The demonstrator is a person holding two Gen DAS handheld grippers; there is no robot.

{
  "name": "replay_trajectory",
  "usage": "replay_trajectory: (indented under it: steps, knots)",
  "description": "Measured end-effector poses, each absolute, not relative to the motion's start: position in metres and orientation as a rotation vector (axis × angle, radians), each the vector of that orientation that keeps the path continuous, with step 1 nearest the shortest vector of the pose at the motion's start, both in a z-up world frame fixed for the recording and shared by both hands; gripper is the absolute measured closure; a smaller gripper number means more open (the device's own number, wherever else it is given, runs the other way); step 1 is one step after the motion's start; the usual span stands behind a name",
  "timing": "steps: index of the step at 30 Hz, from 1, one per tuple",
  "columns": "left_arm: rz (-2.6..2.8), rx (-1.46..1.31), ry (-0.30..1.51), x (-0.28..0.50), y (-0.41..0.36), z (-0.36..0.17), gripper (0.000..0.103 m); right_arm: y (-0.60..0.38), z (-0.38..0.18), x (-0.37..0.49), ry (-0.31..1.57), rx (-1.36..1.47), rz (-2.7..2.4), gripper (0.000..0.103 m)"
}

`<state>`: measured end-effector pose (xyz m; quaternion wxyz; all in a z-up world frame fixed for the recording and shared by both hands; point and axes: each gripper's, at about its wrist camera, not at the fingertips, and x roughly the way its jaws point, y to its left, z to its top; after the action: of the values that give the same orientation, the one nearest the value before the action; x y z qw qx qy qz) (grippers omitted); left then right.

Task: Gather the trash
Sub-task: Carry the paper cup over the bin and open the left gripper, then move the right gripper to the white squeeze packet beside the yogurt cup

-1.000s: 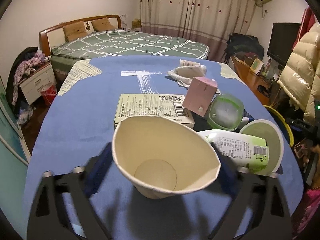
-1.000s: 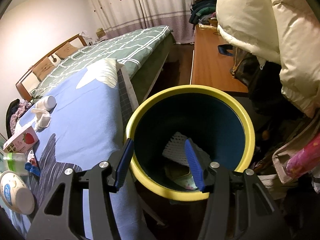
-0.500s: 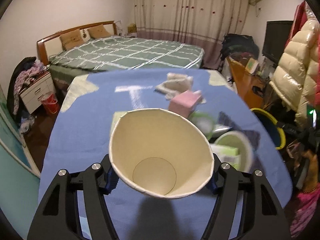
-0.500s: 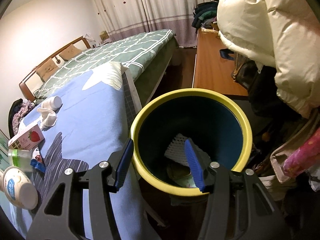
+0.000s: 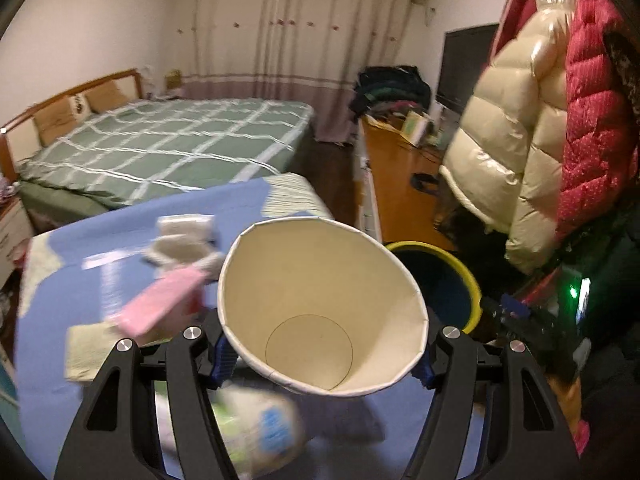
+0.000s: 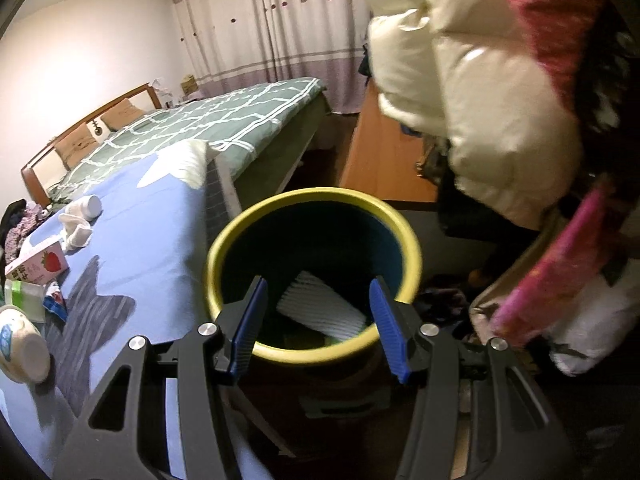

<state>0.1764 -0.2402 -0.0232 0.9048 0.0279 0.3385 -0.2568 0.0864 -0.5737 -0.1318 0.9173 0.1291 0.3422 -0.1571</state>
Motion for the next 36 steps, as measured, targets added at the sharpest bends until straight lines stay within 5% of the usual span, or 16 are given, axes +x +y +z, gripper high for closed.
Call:
replay_trajectory:
  steps: [18,21,22,31,36]
  knots:
    - [-0.691,0.159,0.838,0.241,-0.464,-0.096,0.033,-0.615,-0.149,0.053,0.716,0.305,-0.365,0.051]
    - [-0.685,0.171,0.856,0.247,-0.481,-0.108,0.019,-0.619,-0.153,0.049,0.725,0.314,-0.377,0.051]
    - [-0.681,0.168,0.857,0.248,-0.484,-0.11,0.012,-0.62,-0.154,0.049,0.729,0.316,-0.381,0.051]
    - [-0.669,0.128,0.827,0.231,-0.444,-0.082,0.011,-0.609,-0.148,0.047,0.729,0.307,-0.357,0.051]
    - [-0.598,0.061,0.753,0.2,-0.366,-0.045,0.005,-0.583,-0.14,0.055,0.72,0.281,-0.31,0.042]
